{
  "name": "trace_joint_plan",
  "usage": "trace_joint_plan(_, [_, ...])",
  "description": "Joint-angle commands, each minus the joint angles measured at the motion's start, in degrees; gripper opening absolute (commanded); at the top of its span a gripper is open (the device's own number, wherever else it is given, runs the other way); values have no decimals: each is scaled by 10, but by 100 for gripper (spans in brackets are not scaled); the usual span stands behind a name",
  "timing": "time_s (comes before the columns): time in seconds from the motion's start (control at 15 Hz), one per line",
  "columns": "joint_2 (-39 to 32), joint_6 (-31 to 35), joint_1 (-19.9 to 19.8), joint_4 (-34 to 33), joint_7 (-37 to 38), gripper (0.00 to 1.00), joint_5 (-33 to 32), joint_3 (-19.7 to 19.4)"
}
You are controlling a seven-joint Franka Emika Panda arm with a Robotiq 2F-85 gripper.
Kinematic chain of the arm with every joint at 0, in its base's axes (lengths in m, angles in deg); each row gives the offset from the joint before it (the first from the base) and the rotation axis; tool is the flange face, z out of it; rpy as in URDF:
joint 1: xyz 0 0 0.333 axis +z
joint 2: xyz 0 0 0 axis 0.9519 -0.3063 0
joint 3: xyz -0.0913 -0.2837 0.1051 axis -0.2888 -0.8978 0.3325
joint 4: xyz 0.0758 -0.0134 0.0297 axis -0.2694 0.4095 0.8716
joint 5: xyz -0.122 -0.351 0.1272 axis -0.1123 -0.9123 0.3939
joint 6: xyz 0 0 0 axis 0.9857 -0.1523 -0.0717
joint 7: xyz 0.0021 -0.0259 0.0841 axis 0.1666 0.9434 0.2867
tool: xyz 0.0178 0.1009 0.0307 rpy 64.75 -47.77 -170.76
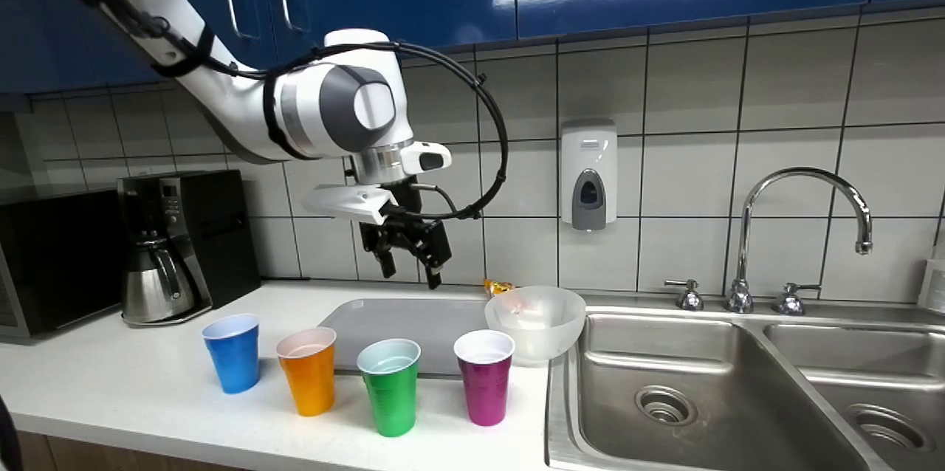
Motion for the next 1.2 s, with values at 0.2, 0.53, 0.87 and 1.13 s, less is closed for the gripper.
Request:
trace_joint_plan(0.2, [-80, 14, -14, -52, 76, 100, -26, -7])
trace_joint_plan(0.53, [-124, 16, -11, -74, 121, 100, -54, -20])
trace_joint_plan(0.87, [-160, 20, -3, -87, 167, 100, -97, -31])
trace_joint_plan(1.13, [-181, 20, -1, -101, 178, 100, -110, -46])
